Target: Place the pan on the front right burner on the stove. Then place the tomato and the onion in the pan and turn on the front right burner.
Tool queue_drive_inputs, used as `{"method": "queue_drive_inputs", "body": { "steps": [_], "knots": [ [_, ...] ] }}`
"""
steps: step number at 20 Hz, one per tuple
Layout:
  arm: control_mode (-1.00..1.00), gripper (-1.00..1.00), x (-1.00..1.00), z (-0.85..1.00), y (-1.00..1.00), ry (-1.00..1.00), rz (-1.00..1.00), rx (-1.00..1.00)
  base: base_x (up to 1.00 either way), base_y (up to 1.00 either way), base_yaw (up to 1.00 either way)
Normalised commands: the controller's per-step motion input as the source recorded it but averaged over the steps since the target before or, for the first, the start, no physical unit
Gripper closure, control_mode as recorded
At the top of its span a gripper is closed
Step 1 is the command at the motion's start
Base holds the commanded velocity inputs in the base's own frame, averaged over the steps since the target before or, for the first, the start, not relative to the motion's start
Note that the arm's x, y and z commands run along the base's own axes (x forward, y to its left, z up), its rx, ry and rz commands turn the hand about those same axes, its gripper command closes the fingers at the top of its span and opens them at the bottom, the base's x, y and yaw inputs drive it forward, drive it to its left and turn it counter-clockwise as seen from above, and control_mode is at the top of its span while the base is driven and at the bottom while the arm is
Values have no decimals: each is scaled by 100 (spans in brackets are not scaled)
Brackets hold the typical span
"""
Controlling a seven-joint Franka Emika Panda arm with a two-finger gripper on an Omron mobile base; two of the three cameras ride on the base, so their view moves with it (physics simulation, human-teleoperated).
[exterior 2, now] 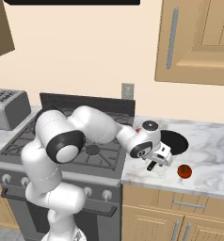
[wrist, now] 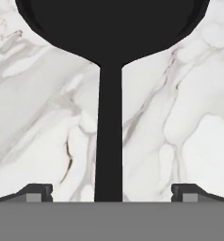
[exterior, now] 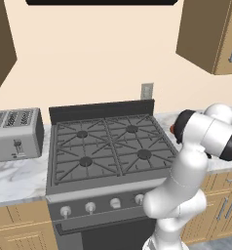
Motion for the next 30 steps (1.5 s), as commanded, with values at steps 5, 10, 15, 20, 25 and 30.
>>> {"method": "queue_drive_inputs", "body": {
  "steps": [5, 10, 15, 20, 25, 30],
  "knots": [
    [-100, -100, 17, -11, 0, 0, 5, 0, 0, 0, 0],
    [-100, -100, 8, -24, 0, 0, 3, 0, 0, 0, 0],
    [-100, -100, 6, -16, 0, 0, 3, 0, 0, 0, 0],
    [-100, -100, 0, -5, 0, 0, 2, 0, 0, 0, 0],
    [-100, -100, 0, -1, 0, 0, 1, 0, 0, 0, 0],
    [-100, -100, 0, 0, 0, 0, 0, 0, 0, 0, 0]
  ]
}}
